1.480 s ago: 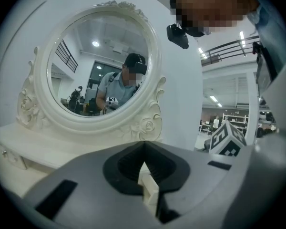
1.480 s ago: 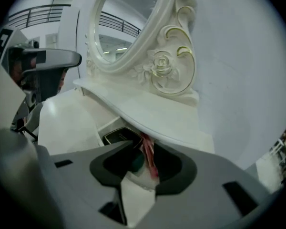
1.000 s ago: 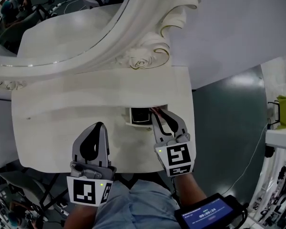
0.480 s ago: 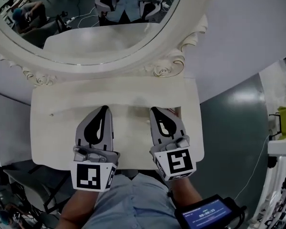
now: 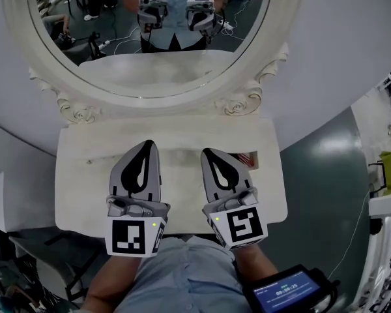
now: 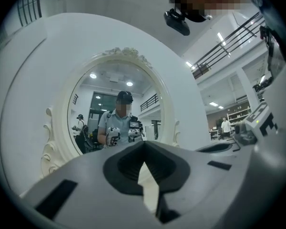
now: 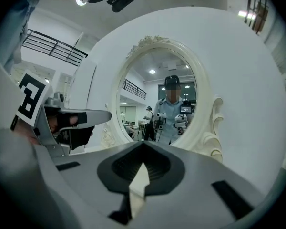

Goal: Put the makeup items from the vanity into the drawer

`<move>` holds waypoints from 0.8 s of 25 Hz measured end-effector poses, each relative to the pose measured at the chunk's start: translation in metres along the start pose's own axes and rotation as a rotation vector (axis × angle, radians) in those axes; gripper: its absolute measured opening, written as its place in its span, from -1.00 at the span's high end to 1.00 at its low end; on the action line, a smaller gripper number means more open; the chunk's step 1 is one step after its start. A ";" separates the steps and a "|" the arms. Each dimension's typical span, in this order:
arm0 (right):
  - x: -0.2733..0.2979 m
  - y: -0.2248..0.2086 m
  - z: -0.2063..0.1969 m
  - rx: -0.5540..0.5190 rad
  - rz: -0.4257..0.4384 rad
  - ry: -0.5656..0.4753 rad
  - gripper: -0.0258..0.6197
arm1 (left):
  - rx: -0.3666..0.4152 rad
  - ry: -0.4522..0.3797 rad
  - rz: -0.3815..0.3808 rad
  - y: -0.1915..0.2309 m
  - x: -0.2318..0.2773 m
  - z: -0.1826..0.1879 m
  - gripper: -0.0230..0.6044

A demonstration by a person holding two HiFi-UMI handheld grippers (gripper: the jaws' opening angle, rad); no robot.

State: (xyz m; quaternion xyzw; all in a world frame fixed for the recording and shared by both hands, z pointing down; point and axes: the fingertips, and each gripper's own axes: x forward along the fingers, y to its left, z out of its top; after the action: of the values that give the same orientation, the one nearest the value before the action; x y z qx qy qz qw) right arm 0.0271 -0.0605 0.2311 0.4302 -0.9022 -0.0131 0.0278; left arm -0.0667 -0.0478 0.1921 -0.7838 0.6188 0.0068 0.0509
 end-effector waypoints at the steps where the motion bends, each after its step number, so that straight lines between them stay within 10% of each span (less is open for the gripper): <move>1: -0.001 0.002 -0.002 -0.004 0.003 0.023 0.92 | -0.001 -0.005 0.000 0.001 -0.002 0.001 0.93; 20: 0.002 -0.001 0.001 -0.034 0.014 0.043 0.92 | -0.020 -0.033 0.009 -0.001 -0.001 0.004 0.93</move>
State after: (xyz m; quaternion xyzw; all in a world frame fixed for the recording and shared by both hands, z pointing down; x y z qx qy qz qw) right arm 0.0263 -0.0628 0.2298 0.4235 -0.9041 -0.0189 0.0545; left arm -0.0663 -0.0460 0.1885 -0.7814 0.6212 0.0260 0.0531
